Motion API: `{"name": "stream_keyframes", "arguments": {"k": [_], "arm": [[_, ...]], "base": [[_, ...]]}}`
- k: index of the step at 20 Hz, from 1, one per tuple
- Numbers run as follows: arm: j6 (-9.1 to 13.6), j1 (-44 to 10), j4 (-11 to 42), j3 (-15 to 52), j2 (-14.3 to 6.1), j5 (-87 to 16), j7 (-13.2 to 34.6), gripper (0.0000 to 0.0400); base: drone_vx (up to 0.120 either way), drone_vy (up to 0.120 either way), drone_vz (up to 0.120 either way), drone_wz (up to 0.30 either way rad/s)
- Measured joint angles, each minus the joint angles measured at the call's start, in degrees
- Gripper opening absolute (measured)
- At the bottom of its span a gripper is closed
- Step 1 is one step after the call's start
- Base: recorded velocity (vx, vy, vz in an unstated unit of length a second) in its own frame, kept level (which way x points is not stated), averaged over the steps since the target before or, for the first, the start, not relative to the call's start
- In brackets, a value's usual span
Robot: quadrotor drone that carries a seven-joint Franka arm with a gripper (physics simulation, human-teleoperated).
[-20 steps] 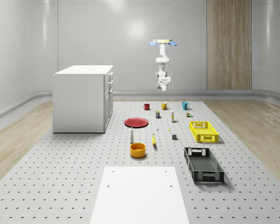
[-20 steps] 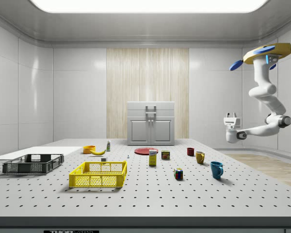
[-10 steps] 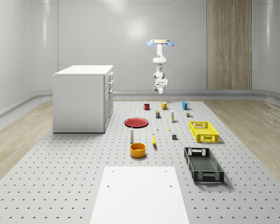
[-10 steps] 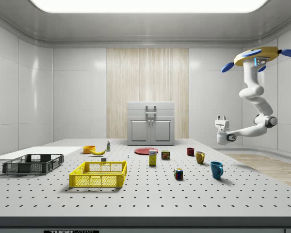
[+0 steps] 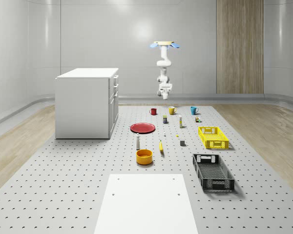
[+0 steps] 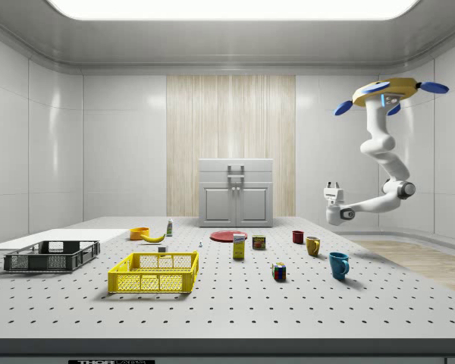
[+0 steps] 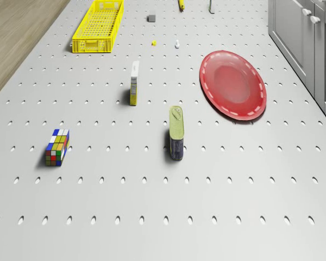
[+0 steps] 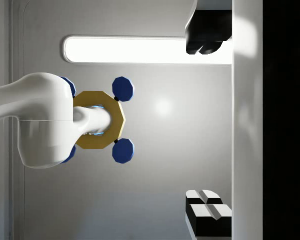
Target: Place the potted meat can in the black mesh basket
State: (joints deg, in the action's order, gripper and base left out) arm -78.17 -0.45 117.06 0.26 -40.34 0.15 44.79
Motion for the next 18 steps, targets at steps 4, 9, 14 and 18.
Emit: {"name": "stream_keyframes", "arguments": {"k": [4,9,14,18], "arm": [[-0.15,-0.03,0.08,0.03,-0.1,-0.01,-0.01,0.04],[-0.35,-0.06,0.21,0.08,-0.25,-0.06,-0.01,0.04],[-0.57,-0.11,0.35,0.19,-0.39,-0.2,0.0,0.04],[-0.74,-0.17,0.47,0.37,-0.51,-0.43,0.02,0.04]], "base": [[0.12,-0.12,0.0,0.0],[0.12,-0.12,0.0,0.0],[0.12,-0.112,0.0,0.0],[0.12,0.0,0.0,0.0]]}}
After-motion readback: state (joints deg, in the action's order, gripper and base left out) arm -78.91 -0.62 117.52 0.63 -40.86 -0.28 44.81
